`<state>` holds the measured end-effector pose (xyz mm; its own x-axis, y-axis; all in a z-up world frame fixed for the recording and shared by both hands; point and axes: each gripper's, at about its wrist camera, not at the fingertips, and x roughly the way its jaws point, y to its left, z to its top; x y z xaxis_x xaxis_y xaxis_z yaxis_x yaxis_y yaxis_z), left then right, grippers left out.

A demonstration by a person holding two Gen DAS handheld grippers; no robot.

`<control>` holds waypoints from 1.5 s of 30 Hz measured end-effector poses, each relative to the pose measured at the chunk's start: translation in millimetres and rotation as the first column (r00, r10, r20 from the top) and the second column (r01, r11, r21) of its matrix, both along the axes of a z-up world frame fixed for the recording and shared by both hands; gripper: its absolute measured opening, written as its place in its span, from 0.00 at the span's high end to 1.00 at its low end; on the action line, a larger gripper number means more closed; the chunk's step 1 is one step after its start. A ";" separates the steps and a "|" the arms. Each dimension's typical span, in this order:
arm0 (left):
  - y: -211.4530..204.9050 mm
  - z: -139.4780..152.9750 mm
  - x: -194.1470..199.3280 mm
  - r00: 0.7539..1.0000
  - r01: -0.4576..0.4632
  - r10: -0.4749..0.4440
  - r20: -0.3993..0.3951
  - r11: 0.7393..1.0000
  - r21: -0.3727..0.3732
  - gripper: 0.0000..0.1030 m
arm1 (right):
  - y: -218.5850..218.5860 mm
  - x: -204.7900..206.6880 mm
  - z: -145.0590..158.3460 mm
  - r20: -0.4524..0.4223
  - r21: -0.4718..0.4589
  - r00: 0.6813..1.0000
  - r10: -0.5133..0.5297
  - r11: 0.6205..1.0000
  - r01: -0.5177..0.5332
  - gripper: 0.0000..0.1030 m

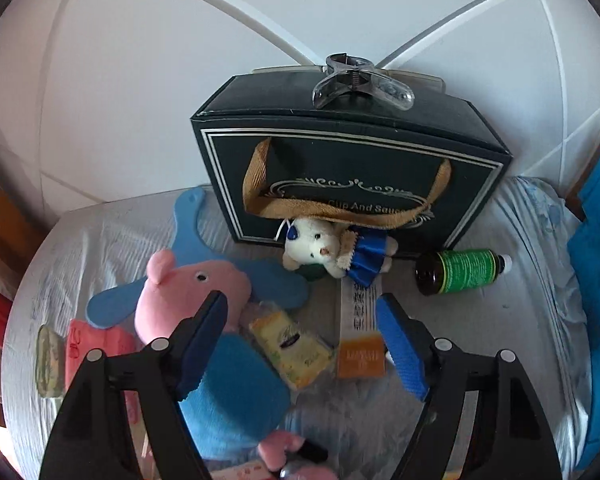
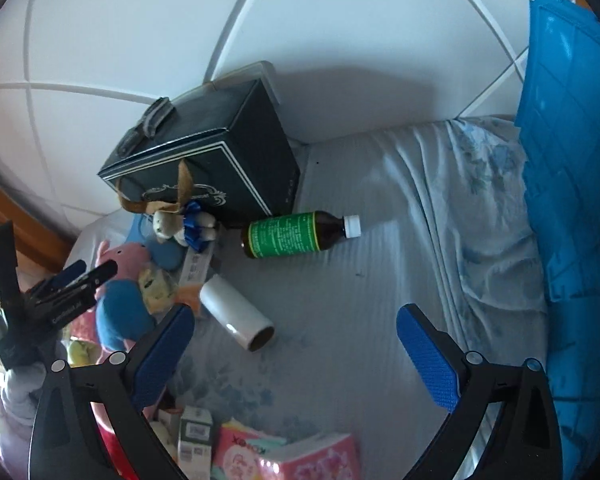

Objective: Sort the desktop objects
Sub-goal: 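Grasp the white paper roll with the right gripper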

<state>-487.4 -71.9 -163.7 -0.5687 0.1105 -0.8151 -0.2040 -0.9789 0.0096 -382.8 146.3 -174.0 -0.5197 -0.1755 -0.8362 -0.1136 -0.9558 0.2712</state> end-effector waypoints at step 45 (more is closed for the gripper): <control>-44.5 -20.4 93.5 0.992 0.114 -0.108 0.058 0.989 -0.099 0.60 | -130.3 -67.3 -134.5 0.246 0.221 0.908 0.338 0.893 -0.392 0.45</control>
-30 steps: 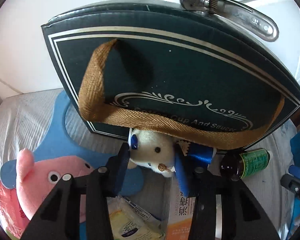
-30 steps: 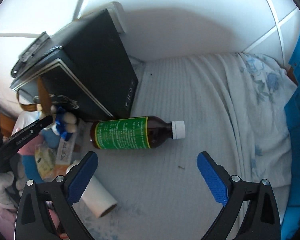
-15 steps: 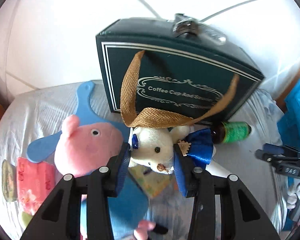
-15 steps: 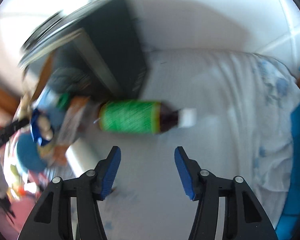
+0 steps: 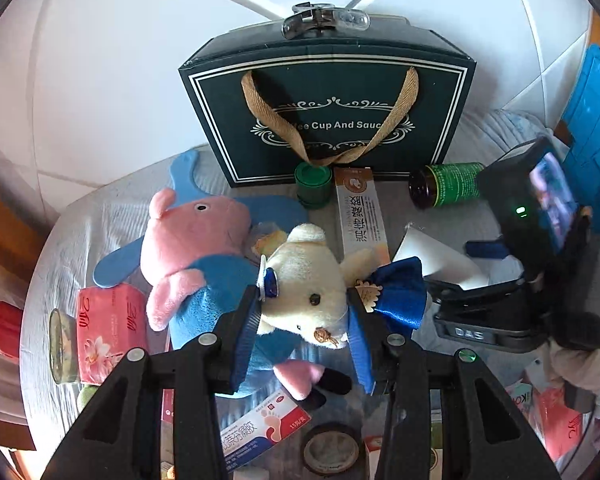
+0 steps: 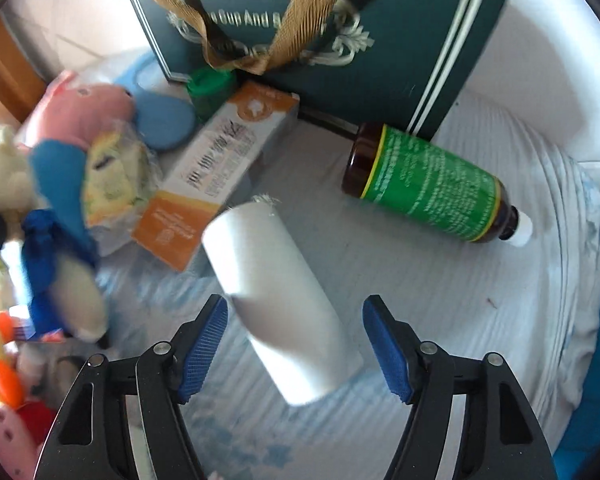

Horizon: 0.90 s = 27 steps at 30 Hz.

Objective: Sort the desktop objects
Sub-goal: 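Grasp the white paper roll with the right gripper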

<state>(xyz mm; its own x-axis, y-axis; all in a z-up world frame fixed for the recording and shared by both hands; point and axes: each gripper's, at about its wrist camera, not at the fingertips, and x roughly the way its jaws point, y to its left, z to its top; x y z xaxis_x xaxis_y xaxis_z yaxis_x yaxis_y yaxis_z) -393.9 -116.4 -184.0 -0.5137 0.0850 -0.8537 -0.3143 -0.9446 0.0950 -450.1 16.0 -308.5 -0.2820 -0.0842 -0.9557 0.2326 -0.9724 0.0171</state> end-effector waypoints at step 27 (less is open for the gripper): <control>24.8 59.0 139.3 0.982 -0.006 0.008 -0.189 1.000 0.012 0.60 | 46.4 141.3 154.8 -0.199 -0.166 0.974 -0.113 0.983 0.080 0.69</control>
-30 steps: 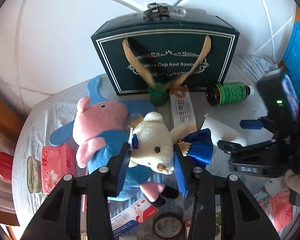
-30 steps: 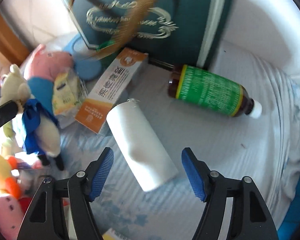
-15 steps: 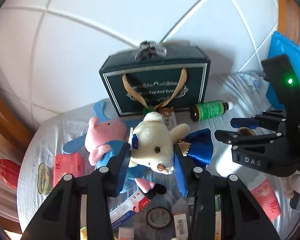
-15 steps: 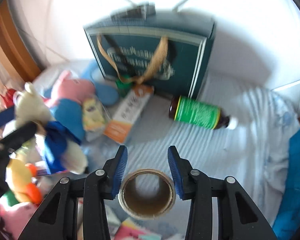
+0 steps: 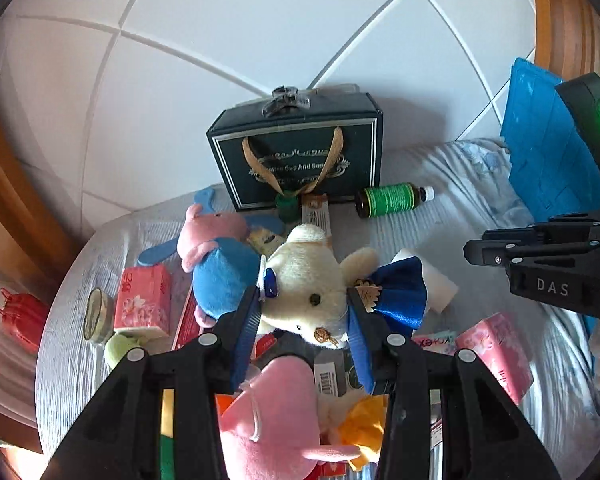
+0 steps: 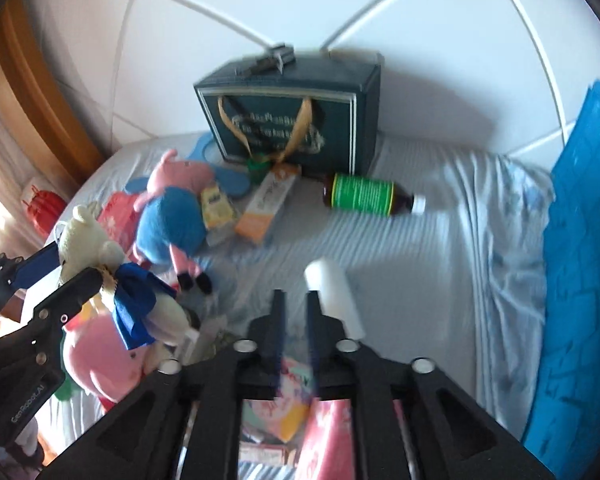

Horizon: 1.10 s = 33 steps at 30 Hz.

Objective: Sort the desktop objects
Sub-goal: 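Grasp the white paper roll with the right gripper, then carry the paper roll with the right gripper while the left carries the white bear plush over the crate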

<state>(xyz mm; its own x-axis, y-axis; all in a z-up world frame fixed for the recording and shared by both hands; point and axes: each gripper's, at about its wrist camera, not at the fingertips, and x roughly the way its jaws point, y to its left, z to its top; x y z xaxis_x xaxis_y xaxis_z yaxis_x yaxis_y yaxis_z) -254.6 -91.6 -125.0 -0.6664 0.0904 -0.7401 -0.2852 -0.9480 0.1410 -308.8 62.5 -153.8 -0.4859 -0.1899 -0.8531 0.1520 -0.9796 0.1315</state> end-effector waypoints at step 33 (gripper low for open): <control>59.0 -76.9 -70.4 0.999 -0.048 0.048 0.020 0.999 0.011 0.60 | 49.6 -59.7 -107.9 0.081 0.086 0.989 -0.124 0.989 0.117 0.56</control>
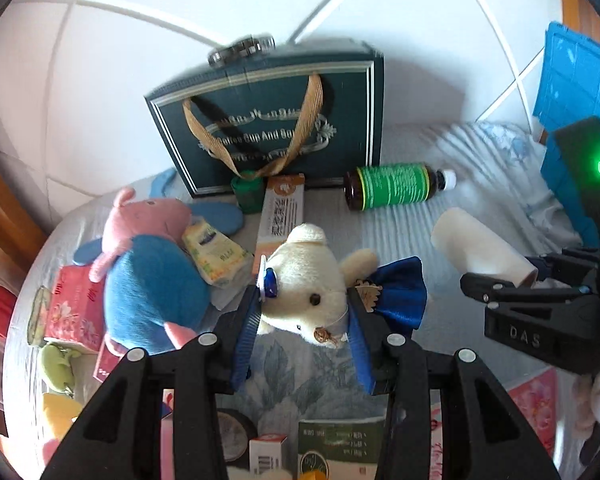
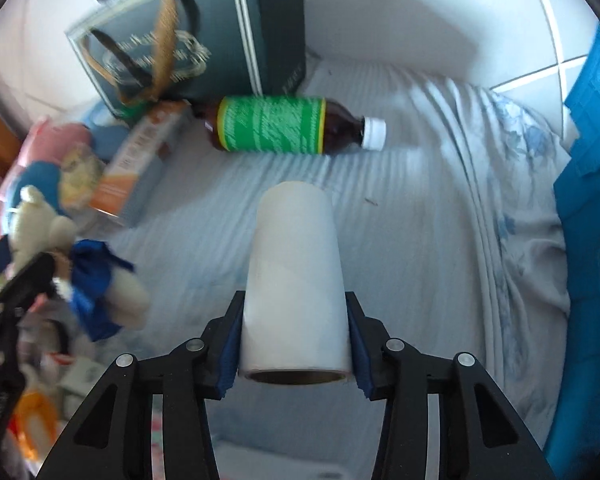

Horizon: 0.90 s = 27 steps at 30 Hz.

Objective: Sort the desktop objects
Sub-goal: 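Carry the paper roll with the right gripper while the left carries the white bear plush over the crate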

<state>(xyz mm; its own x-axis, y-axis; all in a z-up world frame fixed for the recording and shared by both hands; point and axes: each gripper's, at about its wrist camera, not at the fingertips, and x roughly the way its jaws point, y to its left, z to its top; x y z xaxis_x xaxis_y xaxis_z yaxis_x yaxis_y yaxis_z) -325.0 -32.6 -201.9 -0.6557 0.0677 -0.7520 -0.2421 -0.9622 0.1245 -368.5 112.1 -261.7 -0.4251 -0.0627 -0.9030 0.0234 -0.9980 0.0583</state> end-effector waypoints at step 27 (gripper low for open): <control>119.5 236.8 191.1 0.891 0.281 -0.200 -0.406 0.948 0.149 0.60 | 77.5 259.0 320.0 -0.549 0.044 0.822 -0.151 0.977 0.208 0.56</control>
